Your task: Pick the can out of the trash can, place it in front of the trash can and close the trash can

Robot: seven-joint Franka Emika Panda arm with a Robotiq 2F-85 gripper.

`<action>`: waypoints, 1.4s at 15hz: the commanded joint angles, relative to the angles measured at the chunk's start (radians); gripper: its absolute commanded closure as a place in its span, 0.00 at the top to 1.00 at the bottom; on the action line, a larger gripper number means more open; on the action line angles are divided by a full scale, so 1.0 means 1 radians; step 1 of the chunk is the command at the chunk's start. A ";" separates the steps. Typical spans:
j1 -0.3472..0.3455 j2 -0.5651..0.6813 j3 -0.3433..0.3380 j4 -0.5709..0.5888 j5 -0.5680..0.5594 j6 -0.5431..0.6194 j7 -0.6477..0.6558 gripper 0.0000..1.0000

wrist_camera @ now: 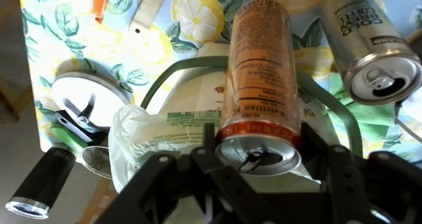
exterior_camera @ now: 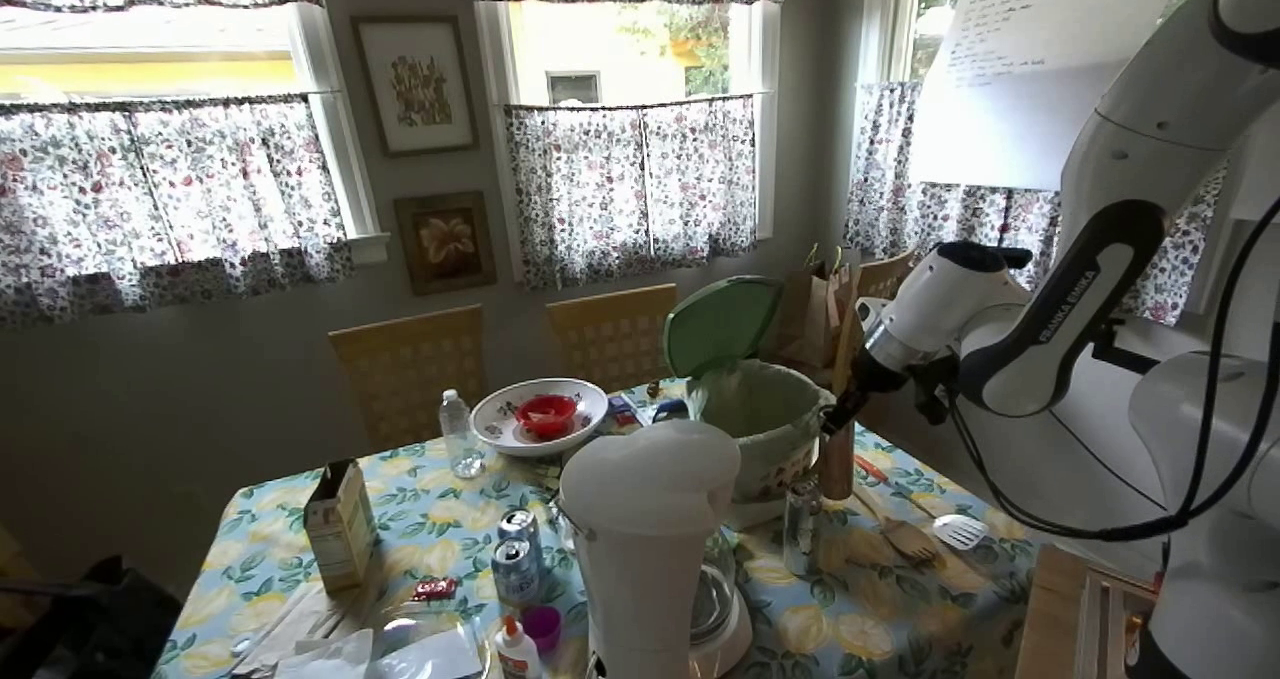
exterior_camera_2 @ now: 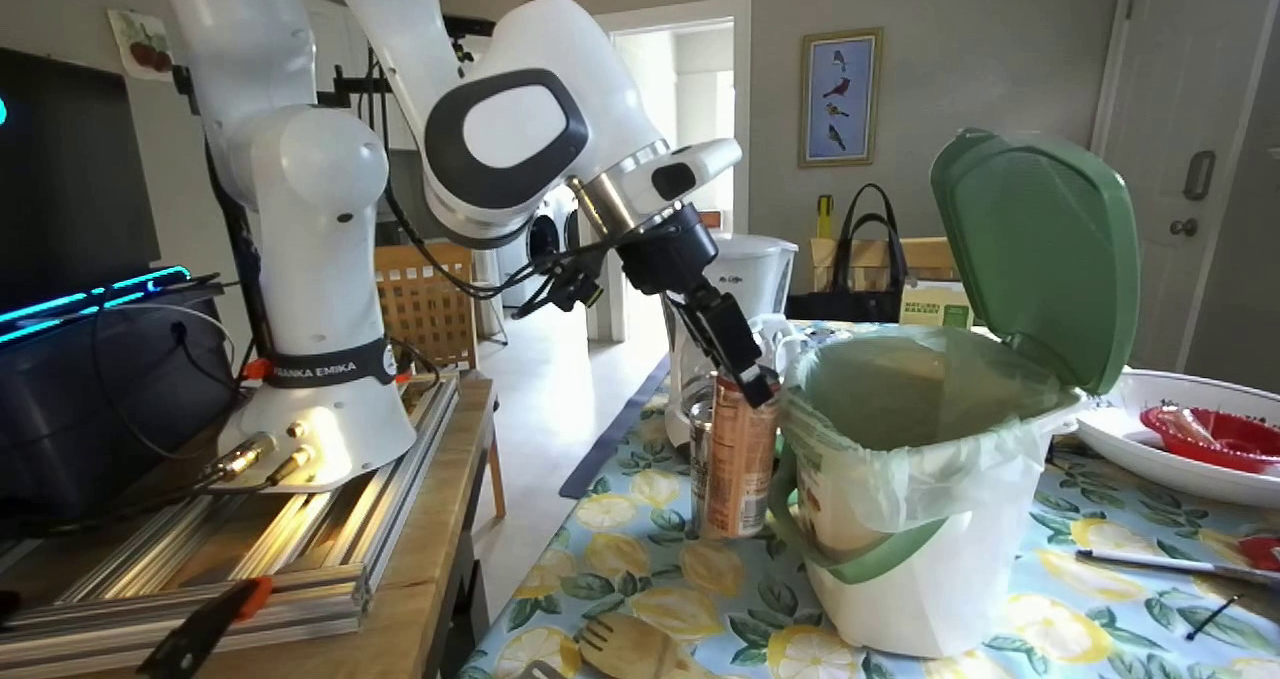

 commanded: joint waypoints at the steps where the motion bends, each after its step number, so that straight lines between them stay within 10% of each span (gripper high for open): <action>1: 0.035 0.121 -0.031 0.000 -0.040 0.118 0.138 0.37; 14: 0.000 0.494 0.057 -0.002 0.019 0.377 0.391 0.37; 21: -0.100 0.716 0.255 -0.004 0.204 0.530 0.429 0.37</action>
